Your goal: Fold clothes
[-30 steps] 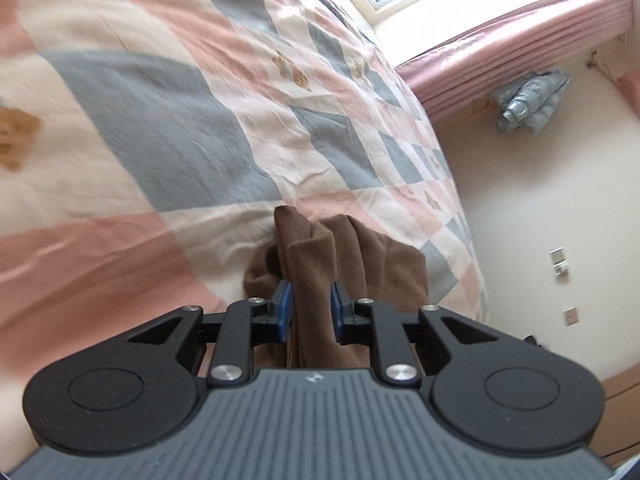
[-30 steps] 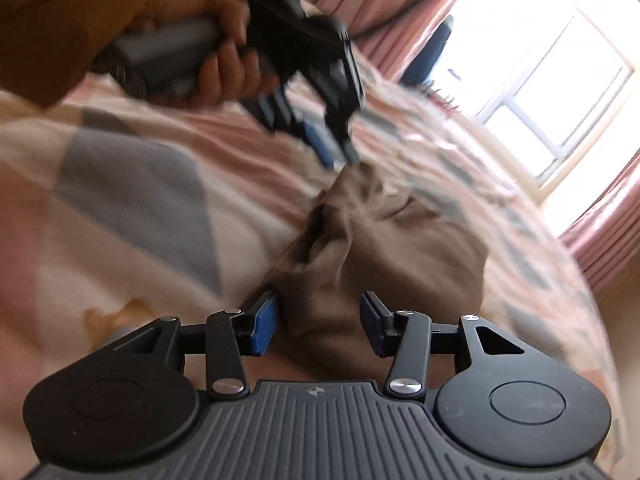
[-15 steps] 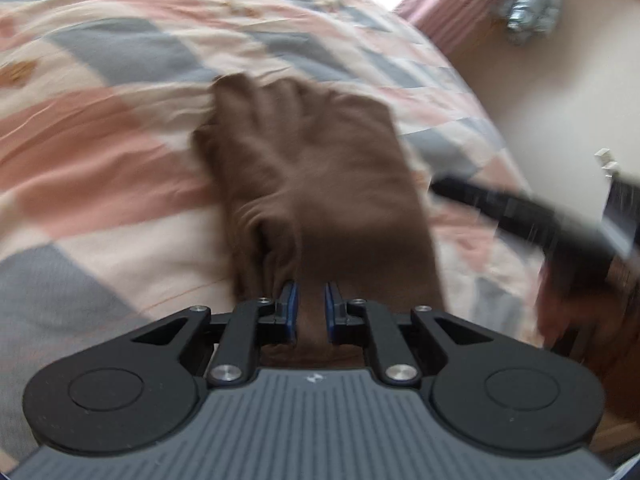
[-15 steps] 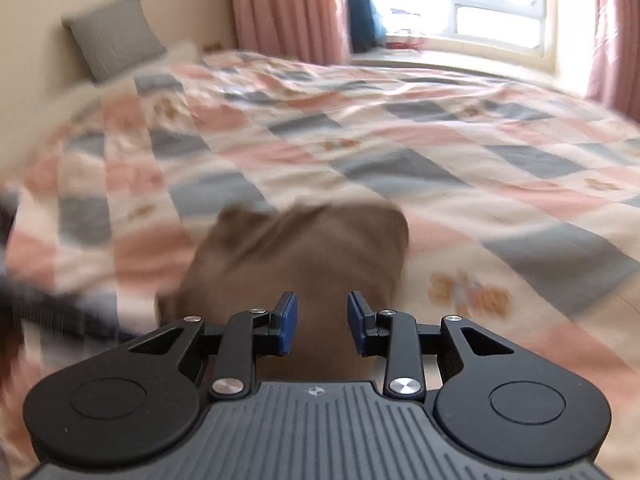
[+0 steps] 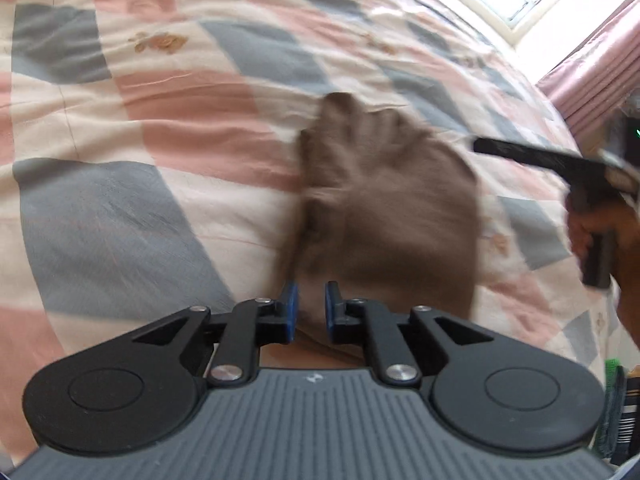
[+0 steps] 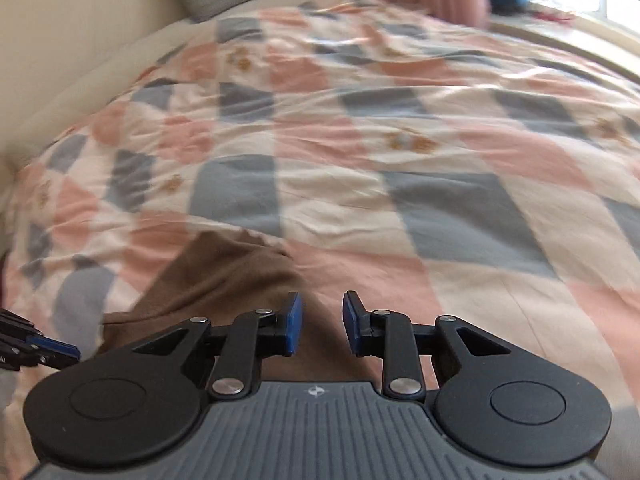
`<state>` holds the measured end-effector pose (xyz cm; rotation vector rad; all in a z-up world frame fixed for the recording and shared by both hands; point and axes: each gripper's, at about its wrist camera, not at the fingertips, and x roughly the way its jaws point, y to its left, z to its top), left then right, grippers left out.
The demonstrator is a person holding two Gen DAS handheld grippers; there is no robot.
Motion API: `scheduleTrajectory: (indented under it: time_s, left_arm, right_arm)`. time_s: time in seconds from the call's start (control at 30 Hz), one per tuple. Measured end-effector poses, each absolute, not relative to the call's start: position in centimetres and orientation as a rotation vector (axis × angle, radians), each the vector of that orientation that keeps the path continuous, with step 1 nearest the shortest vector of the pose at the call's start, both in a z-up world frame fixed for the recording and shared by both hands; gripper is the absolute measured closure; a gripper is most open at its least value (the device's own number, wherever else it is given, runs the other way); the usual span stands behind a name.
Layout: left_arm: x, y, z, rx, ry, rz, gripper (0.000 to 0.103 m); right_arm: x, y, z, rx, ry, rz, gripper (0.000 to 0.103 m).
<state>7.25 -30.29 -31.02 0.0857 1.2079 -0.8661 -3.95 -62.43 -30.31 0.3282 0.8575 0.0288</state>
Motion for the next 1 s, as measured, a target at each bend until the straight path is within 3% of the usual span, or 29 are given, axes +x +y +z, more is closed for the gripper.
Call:
scheduleTrajectory:
  time_s: [0.23, 0.47, 0.83, 1.0]
  left_arm:
    - [4.1, -32.2, -32.8, 0.139, 1.169, -0.849, 0.094]
    - [5.6, -33.0, -35.8, 0.122, 1.224, -0.787, 0.096]
    - [4.3, -33.0, -29.8, 0.171, 1.250, -0.661, 0.095]
    - [2.9, -35.1, -31.7, 0.253, 1.284, -0.674, 0.090]
  right_arm:
    - [2.7, -61.4, -32.6, 0.223, 0.952, 0.242, 0.075]
    - [7.4, -62.9, -37.2, 0.289, 1.045, 0.099, 0.076]
    - [0.1, -61.7, -29.0, 0.183, 0.998, 0.151, 0.074]
    - [-2.0, -59.5, -31.5, 0.088, 1.072, 0.159, 0.068]
